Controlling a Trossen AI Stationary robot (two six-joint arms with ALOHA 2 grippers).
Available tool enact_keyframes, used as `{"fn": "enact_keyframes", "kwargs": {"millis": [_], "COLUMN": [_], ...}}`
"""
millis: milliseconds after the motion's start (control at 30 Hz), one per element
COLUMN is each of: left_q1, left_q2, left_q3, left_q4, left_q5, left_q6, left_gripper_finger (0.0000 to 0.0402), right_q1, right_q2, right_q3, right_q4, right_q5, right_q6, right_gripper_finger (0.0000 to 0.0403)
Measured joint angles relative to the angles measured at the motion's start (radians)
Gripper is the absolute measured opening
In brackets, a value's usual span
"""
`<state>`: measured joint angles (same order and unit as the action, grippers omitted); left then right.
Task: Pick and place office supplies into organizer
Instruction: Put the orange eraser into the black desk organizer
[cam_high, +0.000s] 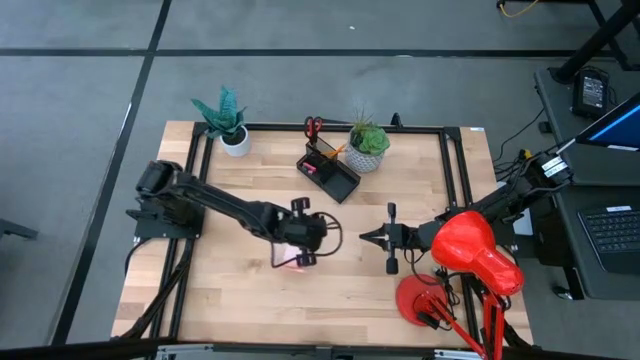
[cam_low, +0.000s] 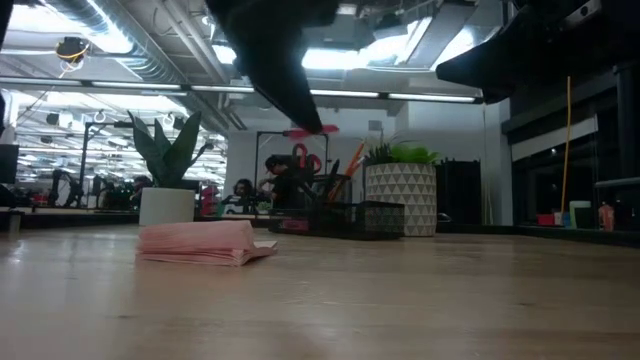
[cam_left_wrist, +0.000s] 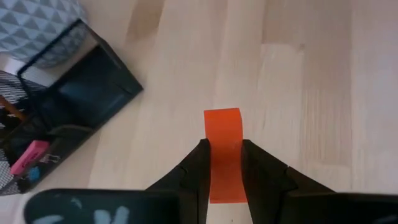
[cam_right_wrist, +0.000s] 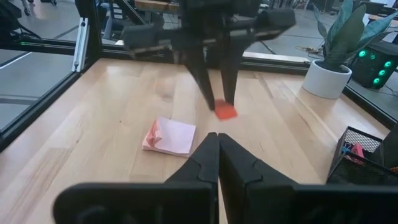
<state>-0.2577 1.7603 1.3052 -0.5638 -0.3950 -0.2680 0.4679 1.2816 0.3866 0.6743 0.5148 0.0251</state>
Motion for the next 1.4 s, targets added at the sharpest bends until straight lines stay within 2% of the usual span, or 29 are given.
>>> {"fn": "enact_keyframes", "kwargs": {"millis": [200,400,633,800,1133,1233,1400], "left_q1": [-0.003,0.005,0.044,0.089,0.146,0.166,0.207], "left_q2": [-0.168,-0.288,-0.356,-0.360,-0.359,-0.359,-0.359], "left_q3": [-0.218,-0.419,-0.581,-0.641,-0.647,-0.647,-0.647], "left_q4": [0.240,0.510,0.772,0.885,0.902,0.902,0.902], "left_q5": [-0.004,0.013,0.117,0.177,0.252,0.217,0.091], "left_q6": [0.007,0.077,0.172,0.212,0.237,0.223,0.194], "left_gripper_finger": [0.0073,0.0073,0.0073,0.0073,0.0073,0.0073,0.0073], "right_q1": [0.000,0.000,0.000,0.000,-0.002,-0.003,-0.004], "right_q2": [0.000,0.000,0.000,0.000,0.000,0.000,0.000], "right_q3": [0.000,0.000,0.000,0.000,0.000,0.000,0.000], "right_q4": [0.001,0.005,0.010,0.012,0.013,0.015,0.017], "right_q5": [0.000,0.000,0.000,0.000,0.000,0.000,0.006], "right_q6": [-0.001,-0.003,-0.003,-0.003,-0.006,-0.001,0.016], "right_gripper_finger": [0.0007,0.0007,0.0007,0.0007,0.0007,0.0007,0.0007]}}
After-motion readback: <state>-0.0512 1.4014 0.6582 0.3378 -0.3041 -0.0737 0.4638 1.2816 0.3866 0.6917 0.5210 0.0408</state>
